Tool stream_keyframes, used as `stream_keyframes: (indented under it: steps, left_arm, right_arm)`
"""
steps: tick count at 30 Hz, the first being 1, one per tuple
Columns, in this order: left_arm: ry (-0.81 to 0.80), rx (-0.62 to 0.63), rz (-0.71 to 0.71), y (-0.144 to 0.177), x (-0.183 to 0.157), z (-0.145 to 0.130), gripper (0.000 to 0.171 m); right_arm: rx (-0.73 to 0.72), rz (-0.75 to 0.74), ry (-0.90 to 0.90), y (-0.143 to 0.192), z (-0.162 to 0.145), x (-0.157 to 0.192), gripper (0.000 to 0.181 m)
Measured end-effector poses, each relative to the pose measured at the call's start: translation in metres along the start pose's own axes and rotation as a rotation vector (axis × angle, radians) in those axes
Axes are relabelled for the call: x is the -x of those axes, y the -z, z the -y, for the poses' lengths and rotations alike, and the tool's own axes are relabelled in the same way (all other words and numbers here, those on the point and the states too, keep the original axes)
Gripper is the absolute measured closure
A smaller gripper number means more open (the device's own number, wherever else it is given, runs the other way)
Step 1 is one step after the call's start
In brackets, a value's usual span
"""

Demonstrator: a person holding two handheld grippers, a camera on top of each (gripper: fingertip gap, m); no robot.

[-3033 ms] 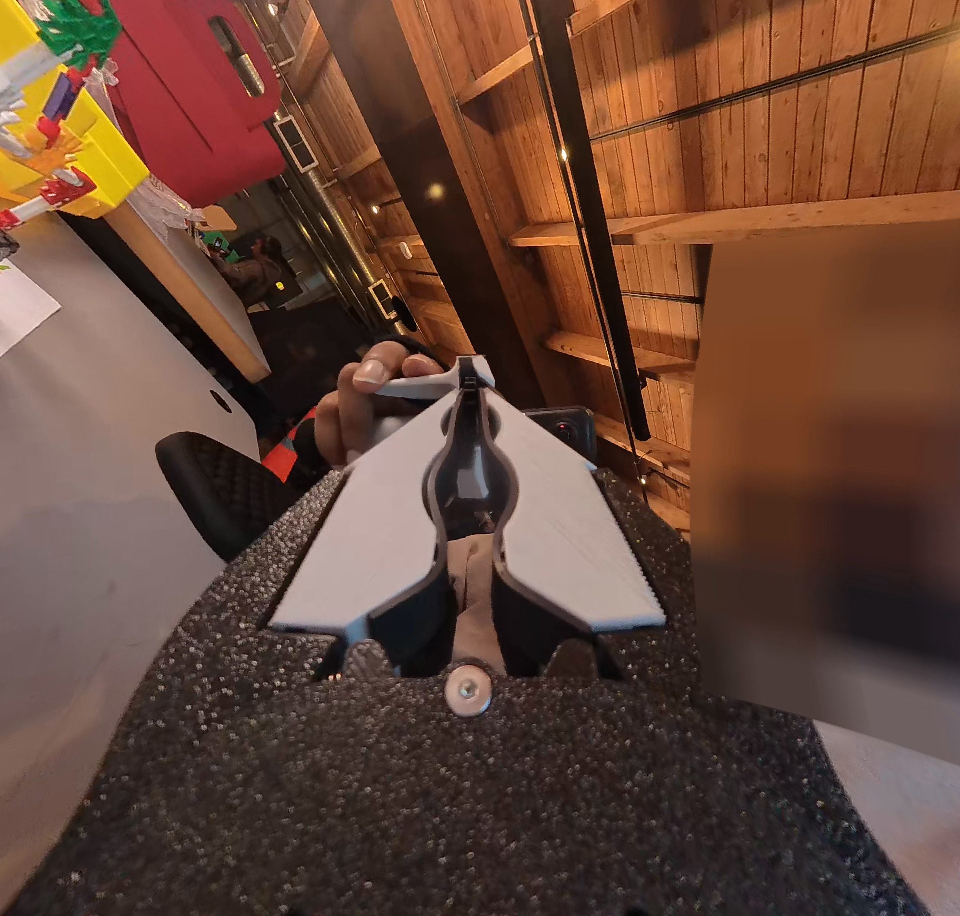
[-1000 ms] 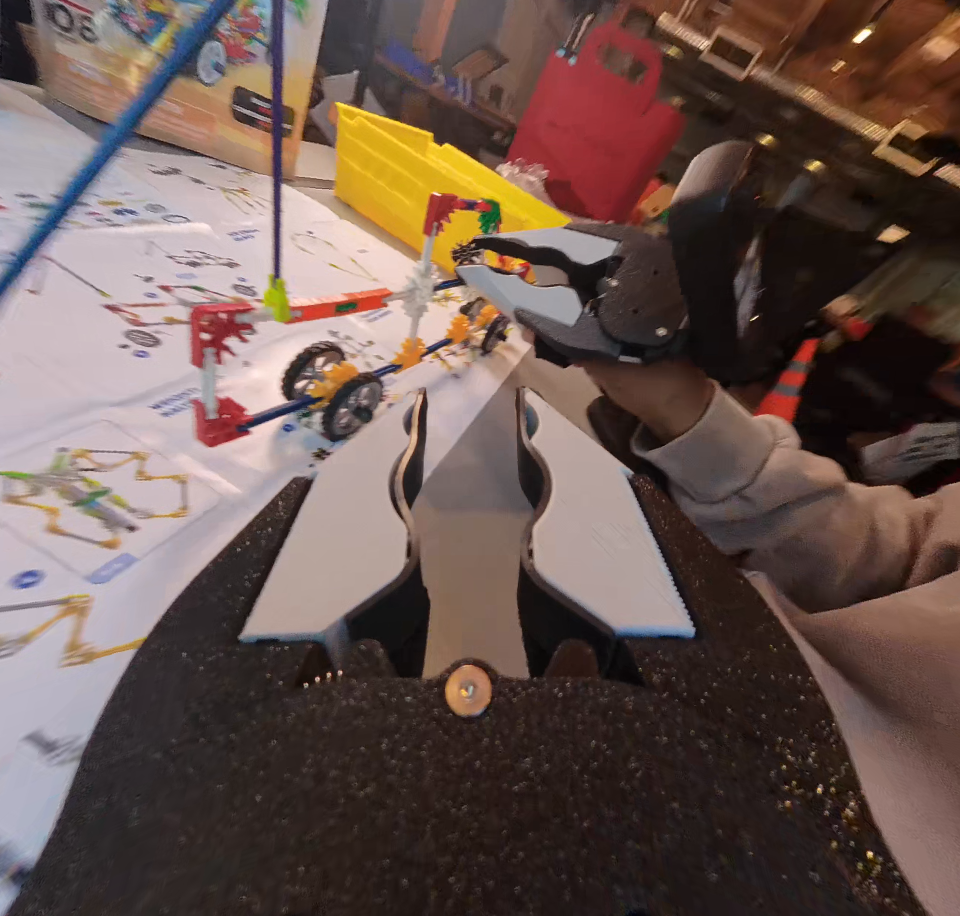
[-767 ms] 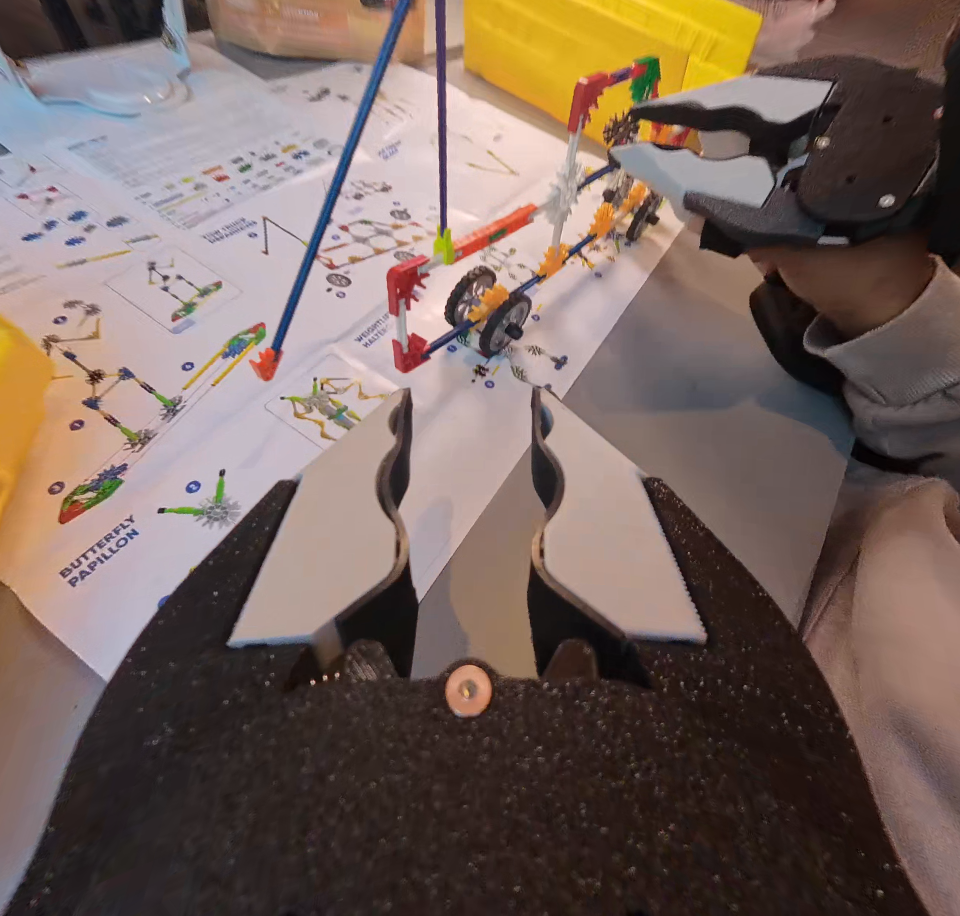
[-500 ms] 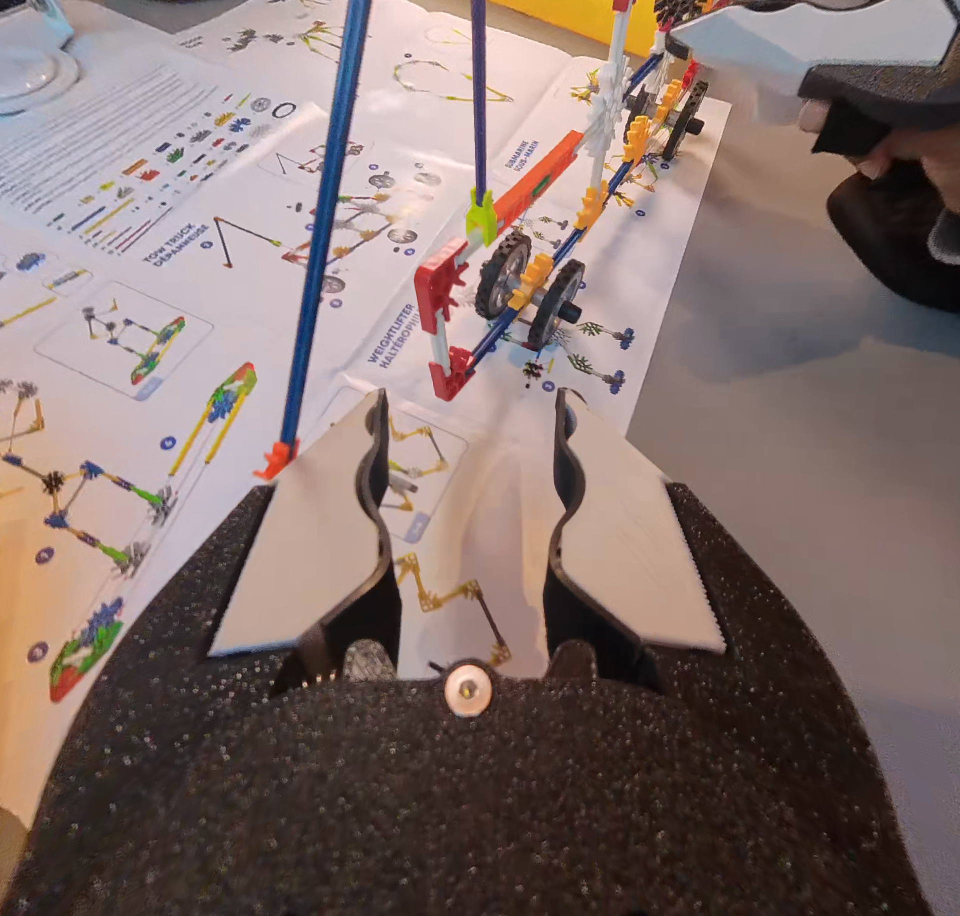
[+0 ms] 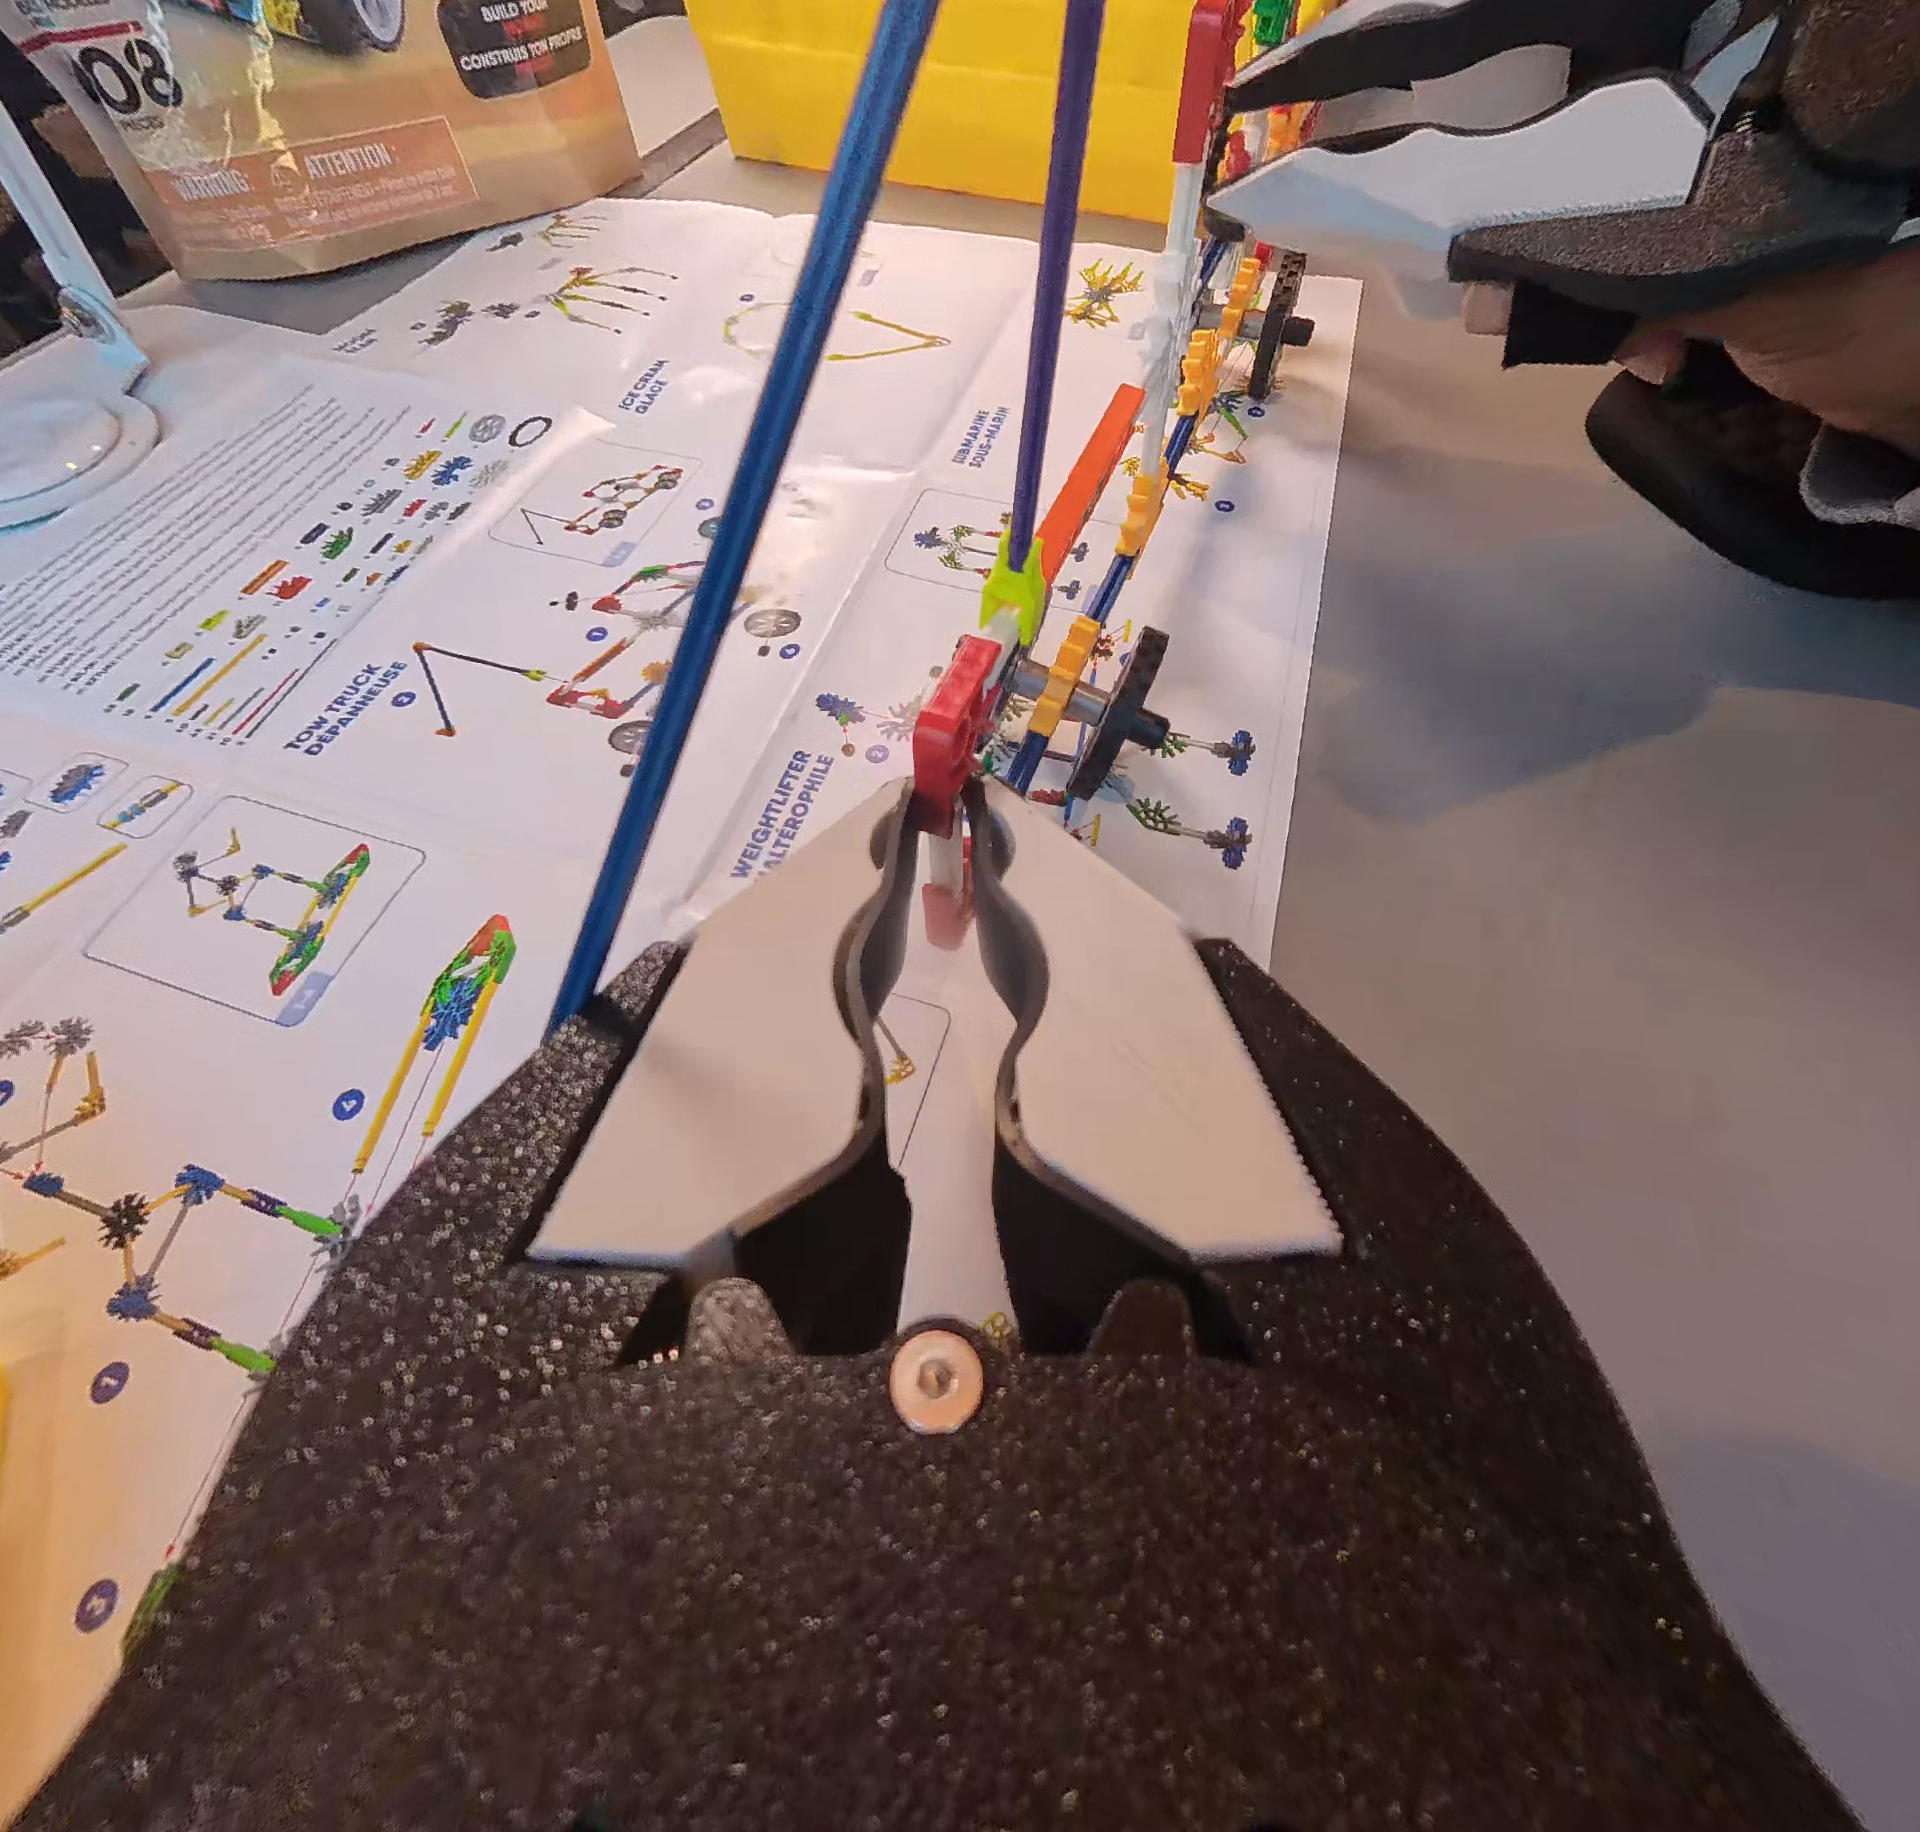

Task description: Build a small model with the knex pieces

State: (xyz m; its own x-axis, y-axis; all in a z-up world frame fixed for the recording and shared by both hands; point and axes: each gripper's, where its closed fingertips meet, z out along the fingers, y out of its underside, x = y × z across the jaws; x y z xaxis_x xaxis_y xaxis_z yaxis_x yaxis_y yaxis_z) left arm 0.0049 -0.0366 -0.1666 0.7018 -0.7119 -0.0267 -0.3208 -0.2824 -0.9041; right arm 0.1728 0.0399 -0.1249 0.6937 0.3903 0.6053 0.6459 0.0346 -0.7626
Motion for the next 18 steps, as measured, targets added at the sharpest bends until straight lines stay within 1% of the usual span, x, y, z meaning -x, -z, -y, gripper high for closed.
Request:
stream_keyframes:
  steps: [2, 4, 7, 14, 16, 18]
  left_arm:
    - [0.010, -0.002, 0.001, 0.003, -0.004, 0.000, 0.166]
    - [0.031, 0.012, -0.029, 0.003, -0.011, -0.003, 0.165]
    - [0.057, 0.012, -0.050, 0.002, -0.015, -0.003, 0.165]
    - [0.077, 0.010, -0.047, 0.002, -0.012, -0.004, 0.165]
    - [0.066, 0.013, -0.046, 0.003, -0.012, -0.004, 0.165]
    - [0.045, 0.023, -0.057, 0.005, -0.012, -0.005, 0.165]
  right_arm:
    - [0.003, -0.007, 0.008, 0.001, -0.001, 0.001, 0.162]
    - [0.007, -0.009, 0.010, 0.003, -0.002, 0.002, 0.161]
    - [-0.011, -0.016, 0.003, 0.007, -0.002, 0.001, 0.169]
    - [-0.124, 0.032, -0.031, 0.020, 0.010, 0.001, 0.166]
    - [-0.157, 0.077, -0.072, 0.026, 0.014, -0.001, 0.163]
    - [-0.230, 0.129, -0.150, 0.037, 0.023, -0.010, 0.163]
